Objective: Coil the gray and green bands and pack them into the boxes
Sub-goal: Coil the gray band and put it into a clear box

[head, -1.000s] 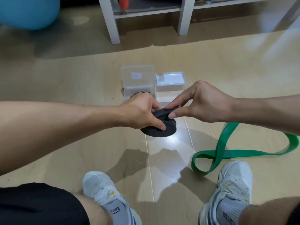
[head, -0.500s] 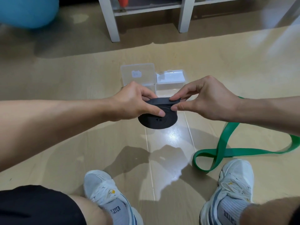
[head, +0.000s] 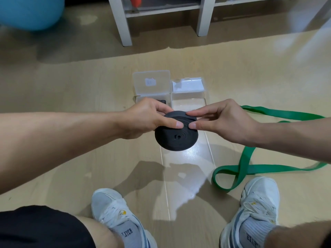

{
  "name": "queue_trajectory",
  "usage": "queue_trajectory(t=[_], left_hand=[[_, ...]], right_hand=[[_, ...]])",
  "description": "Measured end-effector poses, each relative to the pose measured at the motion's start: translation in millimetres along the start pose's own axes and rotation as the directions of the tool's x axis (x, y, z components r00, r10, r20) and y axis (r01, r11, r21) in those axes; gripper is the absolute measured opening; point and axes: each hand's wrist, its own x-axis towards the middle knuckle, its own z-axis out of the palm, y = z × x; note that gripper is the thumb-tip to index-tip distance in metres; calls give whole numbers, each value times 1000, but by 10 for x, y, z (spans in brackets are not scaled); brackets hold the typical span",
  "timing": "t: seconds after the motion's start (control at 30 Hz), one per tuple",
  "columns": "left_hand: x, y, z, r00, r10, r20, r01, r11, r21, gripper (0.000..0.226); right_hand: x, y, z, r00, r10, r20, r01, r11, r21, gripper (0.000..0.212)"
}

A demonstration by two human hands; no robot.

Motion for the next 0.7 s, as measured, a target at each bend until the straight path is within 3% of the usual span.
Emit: queue_trajectory(t=[0.23, 0.37, 0.57, 0.7], left_hand=[[69, 64, -10, 1000, -10, -28, 6, 991, -131, 33], [122, 152, -27, 1000, 8, -24, -11, 994, -110, 22], [237, 189, -130, 999, -36, -15, 32, 973, -227, 16], [392, 190, -326, 998, -58, 7, 58, 983, -172, 13]], right_hand=[[148, -111, 26, 997, 26, -69, -21, 997, 71, 41], [241, -241, -44, 998, 63, -31, -62, 998, 29, 39], [527, -463, -181, 989, 121, 83, -115, 991, -69, 38], [848, -430, -165, 978, 143, 149, -132, 988, -84, 31]])
